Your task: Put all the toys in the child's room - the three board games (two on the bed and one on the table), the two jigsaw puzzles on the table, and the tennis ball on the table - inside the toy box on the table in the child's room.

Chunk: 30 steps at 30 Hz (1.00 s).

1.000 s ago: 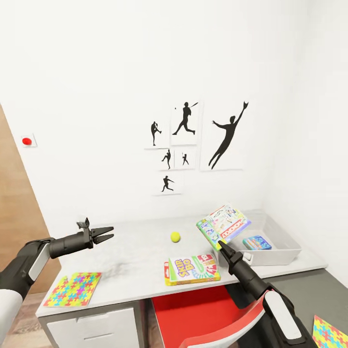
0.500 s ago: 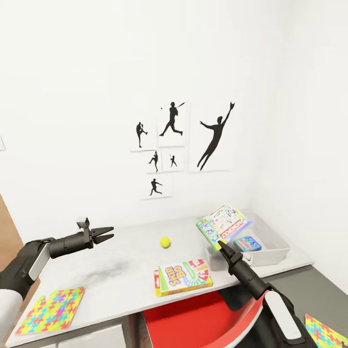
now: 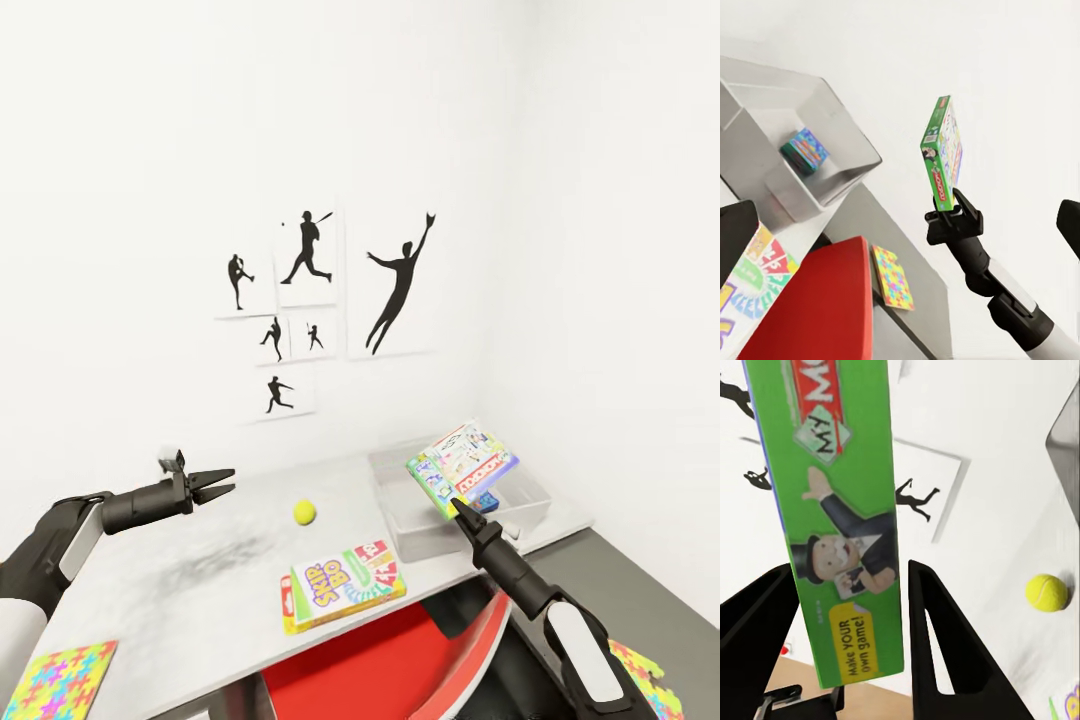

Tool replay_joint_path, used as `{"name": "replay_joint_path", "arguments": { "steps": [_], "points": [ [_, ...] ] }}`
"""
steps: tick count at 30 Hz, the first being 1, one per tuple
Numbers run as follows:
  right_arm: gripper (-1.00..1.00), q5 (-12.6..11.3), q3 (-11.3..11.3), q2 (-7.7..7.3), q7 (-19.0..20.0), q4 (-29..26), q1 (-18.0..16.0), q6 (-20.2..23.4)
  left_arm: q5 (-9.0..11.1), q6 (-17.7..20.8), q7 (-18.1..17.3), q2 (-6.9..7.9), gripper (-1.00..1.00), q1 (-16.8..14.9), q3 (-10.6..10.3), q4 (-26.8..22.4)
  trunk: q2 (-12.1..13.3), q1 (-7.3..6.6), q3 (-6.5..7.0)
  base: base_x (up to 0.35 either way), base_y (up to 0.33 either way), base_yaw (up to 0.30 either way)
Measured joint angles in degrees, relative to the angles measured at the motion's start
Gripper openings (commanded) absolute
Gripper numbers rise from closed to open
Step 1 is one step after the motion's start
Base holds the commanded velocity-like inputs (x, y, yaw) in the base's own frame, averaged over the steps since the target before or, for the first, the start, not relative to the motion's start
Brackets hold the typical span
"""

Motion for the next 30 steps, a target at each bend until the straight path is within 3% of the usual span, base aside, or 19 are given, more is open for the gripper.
{"name": "replay_joint_path", "arguments": {
  "steps": [23, 30],
  "points": [
    [-1.00, 0.0, 0.1, -0.01, 0.0, 0.0, 0.0, 0.0, 0.0, 0.0, 0.0, 0.00, 1.00, 0.0, 0.0, 0.0, 0.0, 0.00, 0.00, 0.000, 0.022, -0.278],
    [-1.00, -0.2, 0.0, 0.02, 0.0, 0.0, 0.0, 0.0, 0.0, 0.0, 0.0, 0.01, 1.00, 0.0, 0.0, 0.0, 0.0, 0.00, -0.01, 0.006, 0.050, -0.080]
  ]
}}
